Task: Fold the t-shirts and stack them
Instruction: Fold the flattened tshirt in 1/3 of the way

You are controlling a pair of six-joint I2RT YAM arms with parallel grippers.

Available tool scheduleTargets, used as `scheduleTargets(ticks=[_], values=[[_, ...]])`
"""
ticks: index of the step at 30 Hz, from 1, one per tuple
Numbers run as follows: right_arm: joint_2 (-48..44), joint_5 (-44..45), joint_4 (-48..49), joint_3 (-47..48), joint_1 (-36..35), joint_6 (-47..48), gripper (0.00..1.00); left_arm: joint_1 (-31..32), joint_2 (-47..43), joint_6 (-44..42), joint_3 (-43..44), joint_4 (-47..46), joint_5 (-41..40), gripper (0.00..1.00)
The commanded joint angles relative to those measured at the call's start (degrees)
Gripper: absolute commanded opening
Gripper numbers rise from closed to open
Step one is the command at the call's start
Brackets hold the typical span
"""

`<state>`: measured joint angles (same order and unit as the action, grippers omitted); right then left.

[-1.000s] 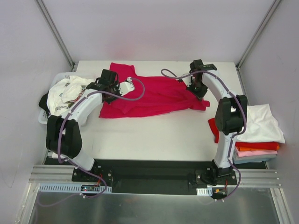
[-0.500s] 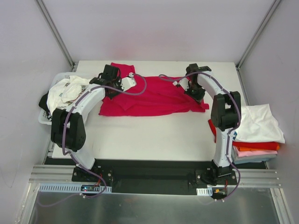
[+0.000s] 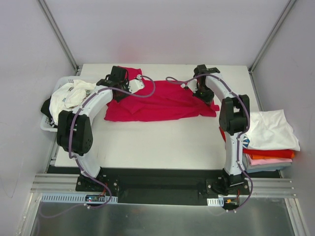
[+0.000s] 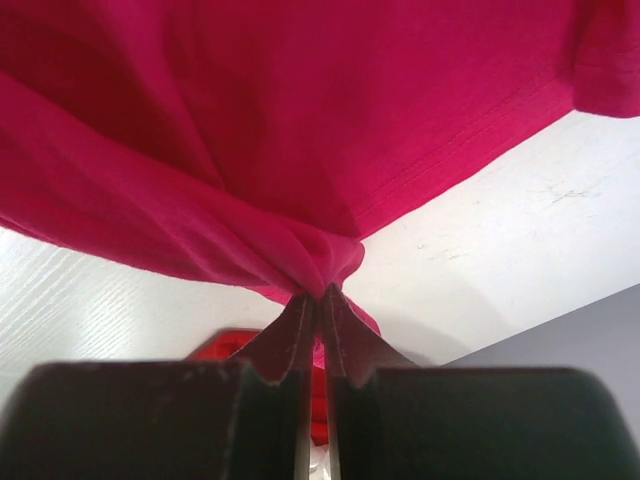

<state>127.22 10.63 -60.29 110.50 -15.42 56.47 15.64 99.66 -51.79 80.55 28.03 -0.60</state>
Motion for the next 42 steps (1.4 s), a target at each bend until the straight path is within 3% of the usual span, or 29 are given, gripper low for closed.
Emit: scheduleTargets(ticks=[1, 14, 17, 35, 42], values=[[0.49, 1.76, -1.58, 3.14, -0.40, 1.19, 0.07, -0.61, 0.45, -0.59, 2.59, -0.35, -1.16, 0.01], [0.13, 2.37, 2.46, 3.41, -1.89, 1.19, 0.19, -0.52, 3.26, -0.50, 4.87, -0.43, -2.91, 0.01], [0.48, 2.90, 3.16, 3.15, -2.16, 1.19, 0.25, -0.61, 3.88, -0.50, 5.58, -0.52, -3.70, 0.01], [-2.50, 5.19, 7.56, -0.10, -2.25, 1.10, 0.33, -0.61, 5.99, 0.02, 8.04, -0.96, -5.81, 0.00], [-7.94, 5.01, 8.43, -7.57, -2.77, 0.66, 0.34, -0.61, 5.81, 0.37, 8.04, -0.87, -5.64, 0.00]])
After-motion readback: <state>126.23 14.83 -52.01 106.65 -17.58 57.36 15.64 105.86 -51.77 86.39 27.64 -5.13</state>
